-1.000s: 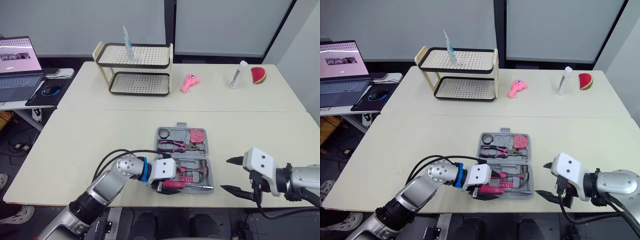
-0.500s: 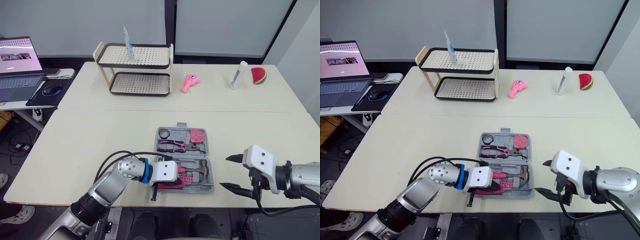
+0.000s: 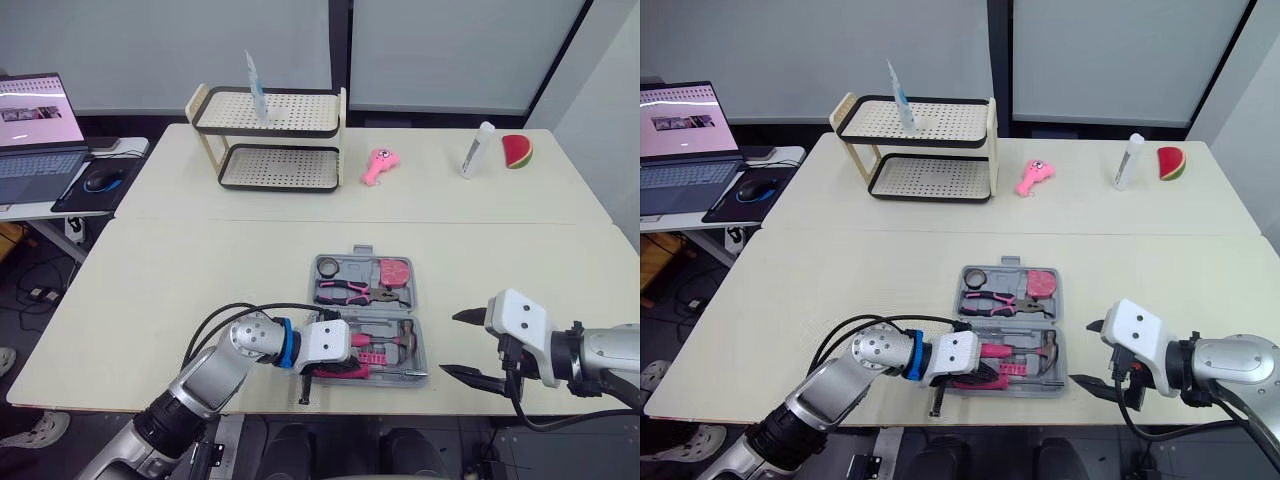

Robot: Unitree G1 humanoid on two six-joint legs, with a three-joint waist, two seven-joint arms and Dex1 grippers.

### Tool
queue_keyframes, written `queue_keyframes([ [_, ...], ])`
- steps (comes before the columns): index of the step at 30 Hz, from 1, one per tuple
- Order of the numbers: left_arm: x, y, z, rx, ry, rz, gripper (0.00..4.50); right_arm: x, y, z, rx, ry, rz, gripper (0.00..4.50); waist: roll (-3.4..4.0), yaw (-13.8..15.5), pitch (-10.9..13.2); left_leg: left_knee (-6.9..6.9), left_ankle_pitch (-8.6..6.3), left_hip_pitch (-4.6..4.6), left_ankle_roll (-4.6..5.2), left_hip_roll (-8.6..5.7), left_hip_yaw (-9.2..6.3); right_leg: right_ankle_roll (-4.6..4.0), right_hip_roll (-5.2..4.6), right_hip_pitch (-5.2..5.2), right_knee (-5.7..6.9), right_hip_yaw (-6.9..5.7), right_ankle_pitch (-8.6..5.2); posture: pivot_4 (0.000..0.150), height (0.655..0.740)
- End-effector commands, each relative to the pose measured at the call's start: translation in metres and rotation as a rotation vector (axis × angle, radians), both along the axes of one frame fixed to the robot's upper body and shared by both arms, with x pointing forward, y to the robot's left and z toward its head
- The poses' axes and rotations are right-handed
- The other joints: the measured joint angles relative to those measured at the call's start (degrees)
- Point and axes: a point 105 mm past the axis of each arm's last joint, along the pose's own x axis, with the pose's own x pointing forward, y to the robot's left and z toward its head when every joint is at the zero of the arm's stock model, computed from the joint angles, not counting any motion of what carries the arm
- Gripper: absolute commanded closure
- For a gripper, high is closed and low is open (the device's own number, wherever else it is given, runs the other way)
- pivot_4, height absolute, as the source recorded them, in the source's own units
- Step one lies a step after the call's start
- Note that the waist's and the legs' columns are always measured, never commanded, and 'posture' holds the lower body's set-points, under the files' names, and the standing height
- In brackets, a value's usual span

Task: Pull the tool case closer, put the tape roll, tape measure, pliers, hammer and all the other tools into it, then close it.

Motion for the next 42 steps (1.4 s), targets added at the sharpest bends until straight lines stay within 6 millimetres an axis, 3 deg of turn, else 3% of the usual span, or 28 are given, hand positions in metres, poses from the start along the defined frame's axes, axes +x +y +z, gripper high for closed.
queue_keyframes([
  [1,0.001,-0.004,0.016,-0.041,-0.042,-0.013,4.47,-0.003,0.005,0.006,0.01,-0.028,0.03,0.0,0.0,0.0,0.0,0.0,0.0,0.0,0.0,0.0,0.0,0.0,0.0,0.0,0.0,-0.01,0.0,0.15,0.7356],
  [5,0.0,-0.006,0.024,-0.079,0.002,0.005,4.47,-0.003,0.004,0.005,0.01,-0.026,0.028,0.0,0.0,-0.01,0.0,0.0,0.0,0.0,0.0,0.0,0.0,0.0,0.0,0.0,0.0,0.0,0.0,0.15,0.7356],
  [8,-0.004,-0.007,0.027,-0.088,0.027,-0.003,3.91,-0.003,0.004,0.004,0.011,-0.026,0.026,0.0,0.0,-0.01,0.0,0.0,0.0,0.0,0.0,0.0,-0.01,0.0,0.0,0.0,0.0,0.0,0.0,0.15,0.7356],
  [16,-0.009,-0.004,0.014,-0.051,0.058,-0.002,1.5,-0.003,0.006,0.005,0.02,-0.027,0.037,0.0,0.0,0.01,0.0,0.0,0.0,0.0,0.0,0.0,0.0,0.0,0.0,0.0,0.0,0.0,0.0,0.15,0.7356],
  [32,-0.008,-0.003,-0.01,0.015,0.085,0.012,1.5,-0.005,0.011,0.007,0.033,-0.025,0.047,0.0,0.0,0.0,0.0,-0.01,0.0,0.0,0.0,0.01,0.0,0.0,0.0,-0.01,0.0,0.0,0.0,0.15,0.7356],
  [35,-0.006,-0.002,-0.012,0.026,0.084,0.019,2.04,-0.005,0.011,0.007,0.033,-0.026,0.047,0.0,0.0,0.01,0.0,-0.01,0.0,0.0,0.0,0.0,0.0,0.0,0.0,-0.01,0.0,0.0,0.0,0.15,0.7356],
  [40,-0.005,-0.002,-0.015,0.041,0.077,0.024,3.6,-0.005,0.012,0.008,0.034,-0.026,0.048,0.0,0.0,0.01,0.0,-0.01,0.0,0.0,0.0,0.0,0.0,0.0,0.0,-0.01,0.0,0.0,0.0,0.15,0.7356],
  [42,-0.005,-0.002,-0.015,0.041,0.075,0.024,3.61,-0.005,0.012,0.008,0.034,-0.026,0.047,0.0,0.0,0.01,0.0,-0.01,0.0,0.0,0.0,0.0,0.0,0.0,0.0,-0.01,0.0,0.0,0.0,0.15,0.7356],
])
